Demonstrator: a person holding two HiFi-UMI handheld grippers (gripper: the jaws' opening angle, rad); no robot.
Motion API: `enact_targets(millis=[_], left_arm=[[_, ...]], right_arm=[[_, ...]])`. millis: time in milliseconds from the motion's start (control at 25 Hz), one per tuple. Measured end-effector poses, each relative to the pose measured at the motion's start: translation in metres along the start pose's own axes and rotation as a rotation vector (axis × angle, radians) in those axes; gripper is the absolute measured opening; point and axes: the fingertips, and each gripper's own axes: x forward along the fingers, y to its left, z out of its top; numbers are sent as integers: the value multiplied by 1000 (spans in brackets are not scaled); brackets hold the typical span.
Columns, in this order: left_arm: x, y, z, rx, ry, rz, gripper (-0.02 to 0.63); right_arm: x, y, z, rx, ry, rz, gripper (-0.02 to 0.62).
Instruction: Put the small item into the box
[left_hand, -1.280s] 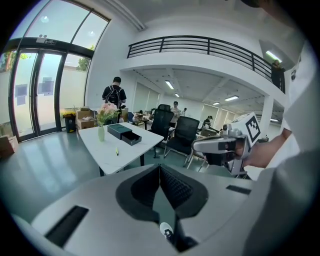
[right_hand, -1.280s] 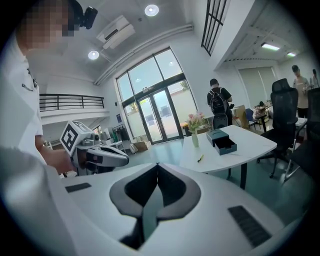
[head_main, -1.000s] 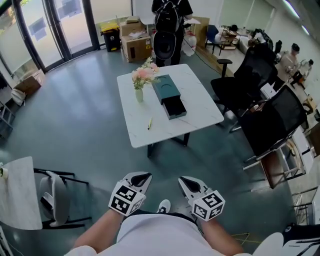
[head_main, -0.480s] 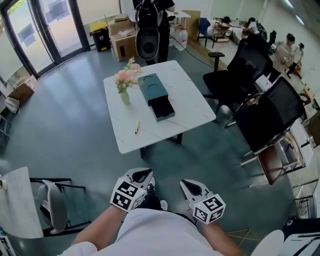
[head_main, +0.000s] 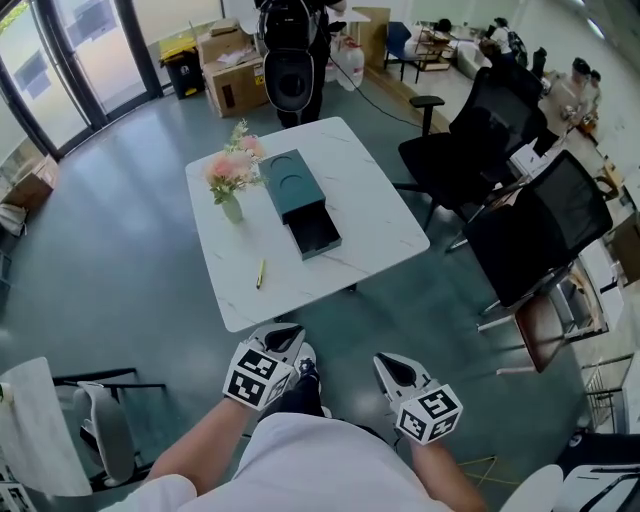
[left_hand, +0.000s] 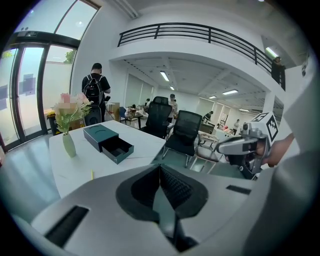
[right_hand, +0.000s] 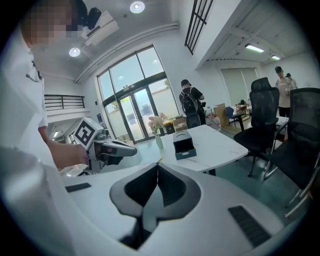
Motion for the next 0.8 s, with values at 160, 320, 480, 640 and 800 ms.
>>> enact_targets(millis=[160,320,480,640,800], left_arm=[[22,43,12,-11,26,22,17],[39,90,21,-51,64,43,17],[49,132,33,-92,51,60,17],[54,169,38,-112,38,88,17],[56,199,30,-144,52,127,17]], right_arm=[[38,-17,23,-1,19,9,15],[77,-33,50,-16,35,23,15],[117,-50,72,-35,57,31,15],[155,-61,88,-59,86,45,15],[186,-63,96,-66,124,69,15]])
